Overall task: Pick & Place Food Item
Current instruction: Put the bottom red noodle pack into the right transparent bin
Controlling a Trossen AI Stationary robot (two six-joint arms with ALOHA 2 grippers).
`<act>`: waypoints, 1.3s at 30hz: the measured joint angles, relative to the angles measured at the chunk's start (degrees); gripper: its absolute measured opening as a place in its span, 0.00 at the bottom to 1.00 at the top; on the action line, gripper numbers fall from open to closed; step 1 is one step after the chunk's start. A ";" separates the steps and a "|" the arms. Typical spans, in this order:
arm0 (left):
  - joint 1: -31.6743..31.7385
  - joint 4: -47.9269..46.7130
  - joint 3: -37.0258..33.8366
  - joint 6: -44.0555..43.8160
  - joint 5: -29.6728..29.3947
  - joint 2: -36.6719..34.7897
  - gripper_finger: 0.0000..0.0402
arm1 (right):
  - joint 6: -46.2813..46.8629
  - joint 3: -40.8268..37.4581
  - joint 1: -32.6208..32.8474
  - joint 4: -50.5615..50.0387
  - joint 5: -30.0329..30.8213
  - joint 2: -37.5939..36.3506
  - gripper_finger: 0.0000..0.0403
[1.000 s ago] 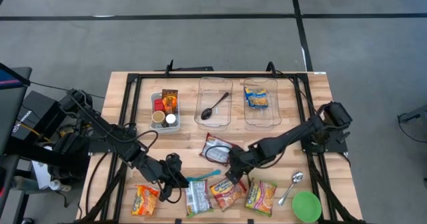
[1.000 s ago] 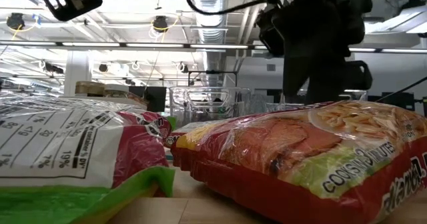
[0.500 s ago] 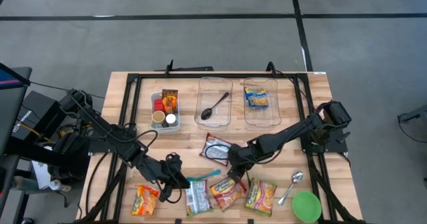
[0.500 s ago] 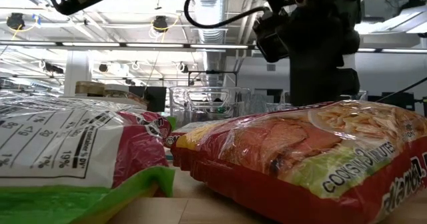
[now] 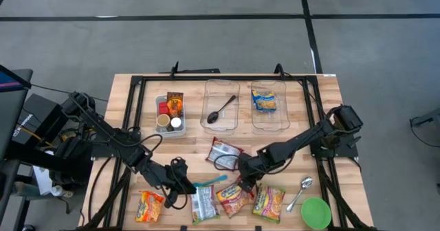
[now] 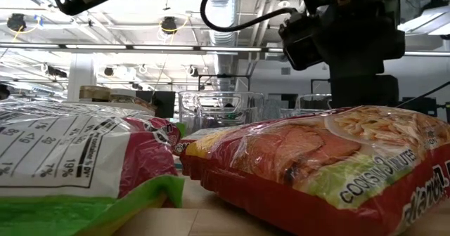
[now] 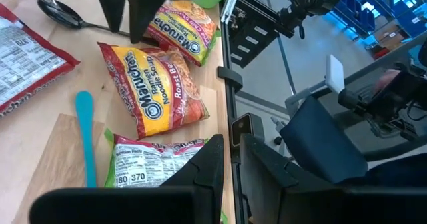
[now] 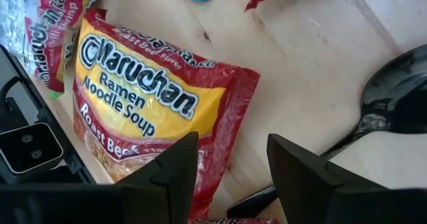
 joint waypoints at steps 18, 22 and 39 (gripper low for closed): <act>0.01 1.60 -0.02 -0.03 -2.77 0.00 0.11 | -3.68 0.81 0.87 -8.36 7.98 -12.29 0.43; 0.02 1.64 -0.02 -0.02 -2.79 0.00 0.11 | -5.48 -0.76 -1.26 -6.30 7.00 -12.44 0.43; 0.02 2.40 -0.02 -0.02 -2.77 0.00 0.11 | -5.51 -17.00 -6.38 23.68 -4.54 -12.41 0.43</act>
